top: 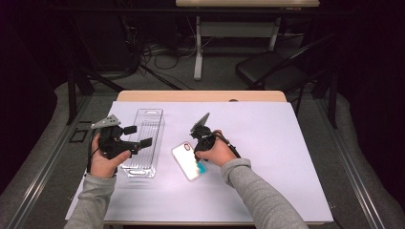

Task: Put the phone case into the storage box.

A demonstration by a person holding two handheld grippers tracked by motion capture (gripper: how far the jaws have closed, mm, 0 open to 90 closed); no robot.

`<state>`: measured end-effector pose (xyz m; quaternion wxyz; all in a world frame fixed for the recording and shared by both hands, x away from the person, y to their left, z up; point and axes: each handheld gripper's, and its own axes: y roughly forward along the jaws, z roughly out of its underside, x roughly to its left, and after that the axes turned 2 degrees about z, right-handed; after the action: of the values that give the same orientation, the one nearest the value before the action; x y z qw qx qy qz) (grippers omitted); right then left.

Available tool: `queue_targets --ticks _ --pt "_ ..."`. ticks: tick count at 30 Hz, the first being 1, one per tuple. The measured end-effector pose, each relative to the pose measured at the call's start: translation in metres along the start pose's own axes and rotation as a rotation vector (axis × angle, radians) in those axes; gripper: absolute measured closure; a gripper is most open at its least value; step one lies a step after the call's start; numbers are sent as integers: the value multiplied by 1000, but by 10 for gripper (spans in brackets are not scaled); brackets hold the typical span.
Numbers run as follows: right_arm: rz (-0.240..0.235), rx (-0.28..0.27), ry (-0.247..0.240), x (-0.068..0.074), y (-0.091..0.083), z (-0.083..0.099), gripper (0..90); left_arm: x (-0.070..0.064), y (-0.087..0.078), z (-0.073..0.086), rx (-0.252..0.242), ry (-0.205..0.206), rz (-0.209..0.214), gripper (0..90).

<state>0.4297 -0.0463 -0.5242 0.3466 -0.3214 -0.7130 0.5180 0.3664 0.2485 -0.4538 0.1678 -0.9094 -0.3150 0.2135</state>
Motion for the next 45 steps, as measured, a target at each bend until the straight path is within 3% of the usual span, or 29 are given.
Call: queue_targets --ticks 4,10,11,12,13,15,16,17,20,44,45 --pt "-2 11 1 0 1 2 705 0 0 0 1 -3 0 46" --pt "5 81 3 0 -2 3 727 0 0 0 0 -3 0 46" --pt "-13 13 21 0 3 6 728 0 0 0 1 -3 0 46" --pt "-24 -20 33 1 6 7 728 1 0 0 2 -2 0 46" --pt "-33 -12 64 2 6 8 732 1 0 1 1 -2 -1 48" --pt "-24 39 48 2 4 7 738 1 0 1 -2 -3 -3 53" --pt "-24 39 48 2 4 7 738 1 0 1 -2 -3 -3 55" --pt "-5 97 21 1 3 6 750 1 0 1 0 -2 -3 55" --pt "1 112 23 2 3 5 762 1 -1 1 -3 -5 -5 55" --pt "10 111 43 1 3 5 857 3 -1 1 -1 -9 -9 62" --pt "2 92 52 1 4 6 857 3 -1 2 -2 -10 -9 62"
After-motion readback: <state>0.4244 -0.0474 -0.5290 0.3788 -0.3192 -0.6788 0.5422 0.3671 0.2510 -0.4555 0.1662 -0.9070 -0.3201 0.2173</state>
